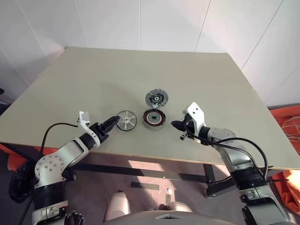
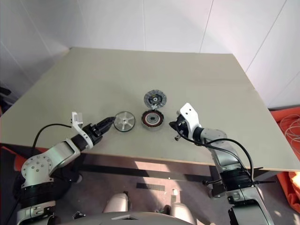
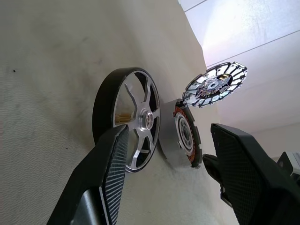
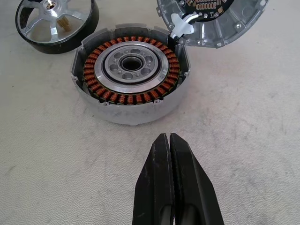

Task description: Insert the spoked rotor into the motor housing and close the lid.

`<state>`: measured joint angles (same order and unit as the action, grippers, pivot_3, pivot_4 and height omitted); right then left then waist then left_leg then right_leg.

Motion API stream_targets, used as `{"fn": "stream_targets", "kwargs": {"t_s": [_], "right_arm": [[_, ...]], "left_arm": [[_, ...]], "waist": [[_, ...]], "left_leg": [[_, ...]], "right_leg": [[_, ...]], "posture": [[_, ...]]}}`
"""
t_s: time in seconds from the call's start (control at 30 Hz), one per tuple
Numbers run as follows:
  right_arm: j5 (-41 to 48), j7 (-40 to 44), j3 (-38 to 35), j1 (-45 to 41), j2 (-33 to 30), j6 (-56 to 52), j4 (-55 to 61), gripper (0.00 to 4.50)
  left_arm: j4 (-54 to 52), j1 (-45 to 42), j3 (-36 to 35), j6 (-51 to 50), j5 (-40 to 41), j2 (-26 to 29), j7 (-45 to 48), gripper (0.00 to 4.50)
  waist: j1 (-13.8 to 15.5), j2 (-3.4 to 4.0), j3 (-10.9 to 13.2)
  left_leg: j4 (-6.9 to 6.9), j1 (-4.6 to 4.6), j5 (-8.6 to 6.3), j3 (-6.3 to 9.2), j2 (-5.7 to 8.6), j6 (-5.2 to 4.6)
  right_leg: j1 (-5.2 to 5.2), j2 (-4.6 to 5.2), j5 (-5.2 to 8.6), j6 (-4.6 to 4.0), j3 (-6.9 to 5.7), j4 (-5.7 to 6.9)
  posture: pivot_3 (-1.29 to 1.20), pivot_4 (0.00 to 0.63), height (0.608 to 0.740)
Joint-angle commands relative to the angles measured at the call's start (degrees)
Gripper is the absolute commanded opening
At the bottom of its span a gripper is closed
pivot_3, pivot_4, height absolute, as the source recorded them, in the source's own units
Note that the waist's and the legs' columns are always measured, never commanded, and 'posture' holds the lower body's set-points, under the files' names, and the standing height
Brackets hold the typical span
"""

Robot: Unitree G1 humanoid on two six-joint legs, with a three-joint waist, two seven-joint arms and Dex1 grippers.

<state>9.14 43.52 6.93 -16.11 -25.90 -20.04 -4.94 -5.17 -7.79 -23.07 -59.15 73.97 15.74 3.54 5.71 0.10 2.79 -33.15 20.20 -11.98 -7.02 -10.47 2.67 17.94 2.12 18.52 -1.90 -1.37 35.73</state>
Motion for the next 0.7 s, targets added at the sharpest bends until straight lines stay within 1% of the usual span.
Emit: {"fn": "stream_targets", "kwargs": {"t_s": [0.03, 0.23, 0.5, 0.7], "right_arm": [[0.6, -0.1, -1.3, -1.5, -0.3, 0.9, 1.9, 0.0], [0.5, 0.1, -1.2, -1.7, -0.3, 1.0, 1.6, 0.0], [0.5, 0.1, -1.1, -1.7, -0.3, 1.0, 1.6, 0.0], [0.5, -0.1, -1.2, -1.5, -0.4, 0.8, 1.9, 0.0]], "left_arm": [[-2.5, 0.2, -0.6, 1.0, 0.5, 0.5, 0.1, 2.92], [-2.5, 1.1, -0.3, 2.2, -0.8, 0.6, 0.1, 2.92], [0.1, -1.0, 2.5, 3.8, -5.7, -0.4, 0.1, 2.92], [4.1, -2.7, 3.6, 5.0, -9.3, -0.4, 3.6, 2.92]], "waist": [[0.0, 0.0, 0.0], [0.0, 0.0, 0.0], [0.0, 0.0, 0.0], [0.0, 0.0, 0.0]], "left_leg": [[0.0, 0.0, 0.0, 0.0, 0.0, 0.0], [-0.02, 0.0, 0.0, 0.0, 0.0, 0.0], [-0.06, -0.01, 0.0, 0.01, 0.02, 0.0], [-0.07, -0.01, 0.0, 0.01, 0.02, 0.0]], "right_leg": [[0.0, 0.0, 0.0, 0.0, 0.0, 0.0], [0.0, 0.0, -0.01, 0.02, 0.0, 0.01], [-0.04, 0.02, -0.03, 0.05, 0.0, 0.01], [-0.05, 0.02, -0.03, 0.05, 0.01, 0.01]], "posture": [[0.0, 0.0, 0.74], [0.0, 0.0, 0.74], [0.0, 0.0, 0.74], [0.0, 0.0, 0.74]]}}
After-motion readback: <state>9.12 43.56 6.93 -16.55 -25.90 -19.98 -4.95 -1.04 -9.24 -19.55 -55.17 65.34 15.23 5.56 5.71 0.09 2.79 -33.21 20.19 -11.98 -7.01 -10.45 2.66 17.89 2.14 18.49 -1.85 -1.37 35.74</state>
